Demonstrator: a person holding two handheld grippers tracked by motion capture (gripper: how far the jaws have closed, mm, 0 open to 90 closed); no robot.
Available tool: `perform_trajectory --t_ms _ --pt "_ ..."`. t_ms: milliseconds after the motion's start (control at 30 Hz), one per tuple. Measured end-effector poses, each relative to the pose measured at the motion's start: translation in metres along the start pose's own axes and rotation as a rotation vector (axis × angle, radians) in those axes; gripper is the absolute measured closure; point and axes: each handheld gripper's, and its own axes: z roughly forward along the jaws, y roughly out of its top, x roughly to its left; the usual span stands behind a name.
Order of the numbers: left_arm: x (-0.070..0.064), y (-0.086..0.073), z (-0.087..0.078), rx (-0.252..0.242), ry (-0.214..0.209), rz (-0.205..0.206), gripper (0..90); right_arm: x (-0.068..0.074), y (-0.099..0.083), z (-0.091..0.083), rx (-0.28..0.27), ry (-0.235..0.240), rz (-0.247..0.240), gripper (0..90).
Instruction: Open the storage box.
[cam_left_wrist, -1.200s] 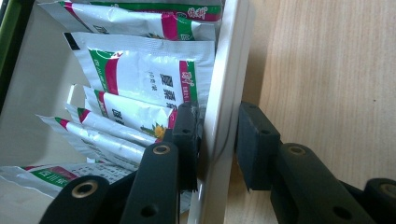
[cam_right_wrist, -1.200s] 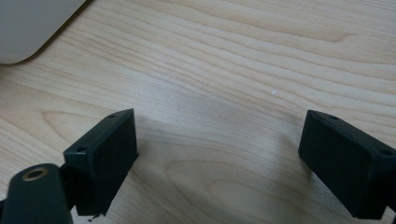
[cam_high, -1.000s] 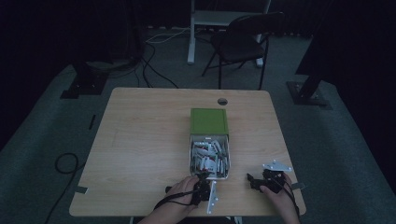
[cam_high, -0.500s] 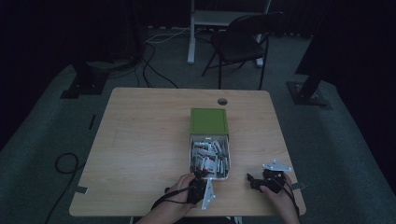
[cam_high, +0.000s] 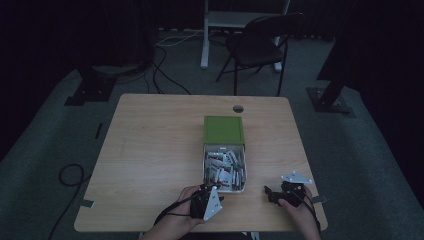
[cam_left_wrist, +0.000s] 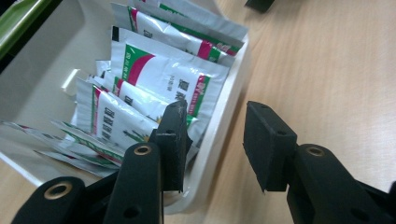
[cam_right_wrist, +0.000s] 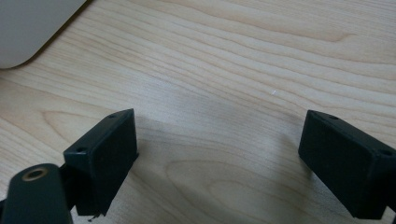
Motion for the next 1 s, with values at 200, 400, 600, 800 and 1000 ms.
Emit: perform_trajectory --t_ms 200,400,600,800,1000 --pt "0.008 -0.006 -0.012 -0.042 -0.023 -0.058 61.0 0.000 0.000 0.000 0.000 0.000 0.000 11.1" --pt "0.019 -0.010 -0.028 -0.071 0.007 -0.094 60.9 0.000 0.000 0.000 0.000 0.000 0.000 11.1" --pt "0.039 -0.012 -0.050 -0.134 0.059 -0.170 60.9 0.000 0.000 0.000 0.001 0.000 0.000 11.1" --pt "0.048 -0.018 -0.056 -0.165 0.058 -0.213 61.0 0.000 0.000 0.000 0.000 0.000 0.000 11.1" --pt "0.056 -0.025 -0.062 -0.173 0.086 -0.236 61.0 0.000 0.000 0.000 0.000 0.000 0.000 11.1"
